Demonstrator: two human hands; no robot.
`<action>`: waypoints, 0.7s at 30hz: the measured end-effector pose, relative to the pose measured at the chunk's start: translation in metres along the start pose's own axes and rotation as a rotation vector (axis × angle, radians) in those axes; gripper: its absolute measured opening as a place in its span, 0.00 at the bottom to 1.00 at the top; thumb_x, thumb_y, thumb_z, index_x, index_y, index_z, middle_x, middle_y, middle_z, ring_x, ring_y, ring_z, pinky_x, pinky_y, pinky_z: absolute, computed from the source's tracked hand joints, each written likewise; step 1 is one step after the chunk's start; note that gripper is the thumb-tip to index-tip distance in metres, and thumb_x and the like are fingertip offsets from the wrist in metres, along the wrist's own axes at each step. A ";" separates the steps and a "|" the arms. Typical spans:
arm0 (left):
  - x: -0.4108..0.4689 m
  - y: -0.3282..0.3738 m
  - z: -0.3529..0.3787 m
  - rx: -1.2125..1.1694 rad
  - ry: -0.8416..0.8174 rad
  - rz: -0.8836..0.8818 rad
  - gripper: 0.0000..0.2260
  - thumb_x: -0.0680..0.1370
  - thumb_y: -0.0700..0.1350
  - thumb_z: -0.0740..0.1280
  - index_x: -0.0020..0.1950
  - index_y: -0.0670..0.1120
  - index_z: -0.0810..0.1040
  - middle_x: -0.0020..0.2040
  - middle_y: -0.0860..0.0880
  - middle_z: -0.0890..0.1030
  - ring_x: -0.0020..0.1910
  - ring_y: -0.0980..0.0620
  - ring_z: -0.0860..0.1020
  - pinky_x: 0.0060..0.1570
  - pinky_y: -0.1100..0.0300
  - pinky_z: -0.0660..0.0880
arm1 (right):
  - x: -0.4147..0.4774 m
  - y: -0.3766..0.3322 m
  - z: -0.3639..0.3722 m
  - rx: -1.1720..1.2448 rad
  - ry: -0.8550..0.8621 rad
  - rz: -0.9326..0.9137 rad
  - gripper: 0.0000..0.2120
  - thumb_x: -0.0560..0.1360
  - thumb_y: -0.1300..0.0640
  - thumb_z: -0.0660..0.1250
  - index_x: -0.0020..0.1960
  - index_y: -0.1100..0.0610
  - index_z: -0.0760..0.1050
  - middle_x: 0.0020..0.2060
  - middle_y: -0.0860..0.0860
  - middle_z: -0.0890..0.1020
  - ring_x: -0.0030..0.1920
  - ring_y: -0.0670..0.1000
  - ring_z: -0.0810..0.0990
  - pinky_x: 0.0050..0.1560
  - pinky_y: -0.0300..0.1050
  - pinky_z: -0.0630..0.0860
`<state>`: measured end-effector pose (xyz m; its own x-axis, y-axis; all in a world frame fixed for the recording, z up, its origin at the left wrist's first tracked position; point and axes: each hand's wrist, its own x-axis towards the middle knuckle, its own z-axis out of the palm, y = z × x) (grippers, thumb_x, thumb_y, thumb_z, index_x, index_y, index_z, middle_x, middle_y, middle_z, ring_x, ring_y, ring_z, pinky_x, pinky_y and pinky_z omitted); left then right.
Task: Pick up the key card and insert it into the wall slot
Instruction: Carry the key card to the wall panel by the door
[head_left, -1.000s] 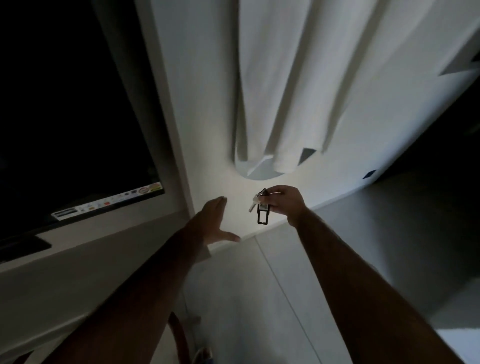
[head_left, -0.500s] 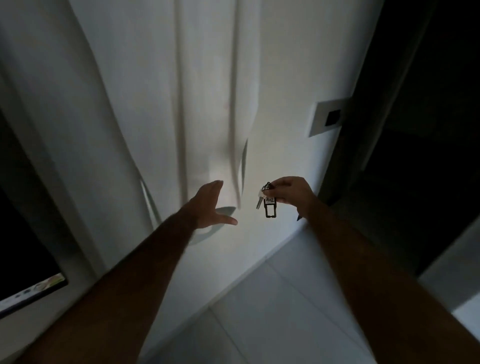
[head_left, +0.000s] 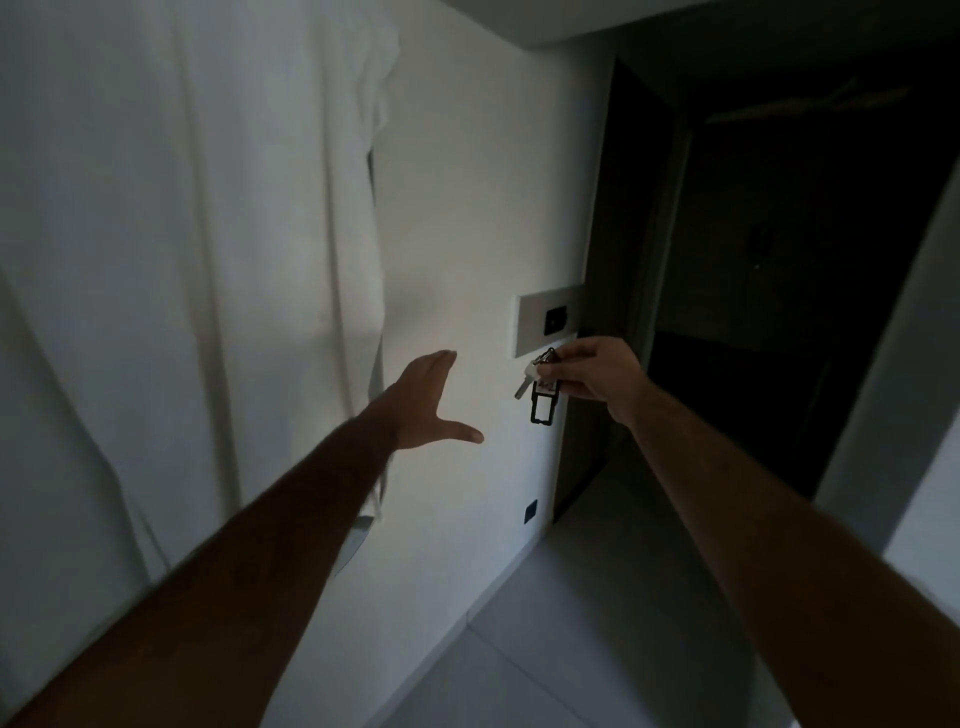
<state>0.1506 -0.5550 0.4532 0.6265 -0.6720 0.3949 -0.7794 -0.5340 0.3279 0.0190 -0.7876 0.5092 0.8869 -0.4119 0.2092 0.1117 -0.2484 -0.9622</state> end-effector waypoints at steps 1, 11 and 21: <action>0.009 0.004 -0.001 0.000 0.003 0.009 0.58 0.64 0.69 0.75 0.82 0.44 0.49 0.82 0.46 0.53 0.80 0.49 0.51 0.77 0.55 0.50 | 0.003 -0.002 -0.007 0.004 0.015 -0.009 0.15 0.68 0.68 0.77 0.52 0.68 0.80 0.45 0.58 0.86 0.37 0.48 0.84 0.35 0.33 0.81; 0.110 0.008 -0.004 0.050 0.030 0.095 0.58 0.64 0.70 0.74 0.82 0.45 0.49 0.82 0.46 0.53 0.80 0.48 0.52 0.78 0.51 0.54 | 0.067 -0.007 -0.043 -0.036 0.102 -0.052 0.17 0.69 0.66 0.76 0.56 0.68 0.79 0.51 0.60 0.86 0.48 0.54 0.86 0.41 0.37 0.83; 0.215 0.009 0.015 0.069 0.016 0.171 0.58 0.63 0.71 0.73 0.81 0.44 0.51 0.82 0.45 0.55 0.80 0.46 0.54 0.77 0.46 0.57 | 0.140 0.005 -0.085 -0.061 0.183 -0.039 0.15 0.68 0.64 0.77 0.53 0.64 0.81 0.49 0.56 0.87 0.49 0.52 0.87 0.50 0.44 0.84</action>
<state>0.2783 -0.7119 0.5284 0.4842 -0.7483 0.4533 -0.8731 -0.4469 0.1949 0.1054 -0.9204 0.5486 0.7855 -0.5522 0.2793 0.1115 -0.3176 -0.9416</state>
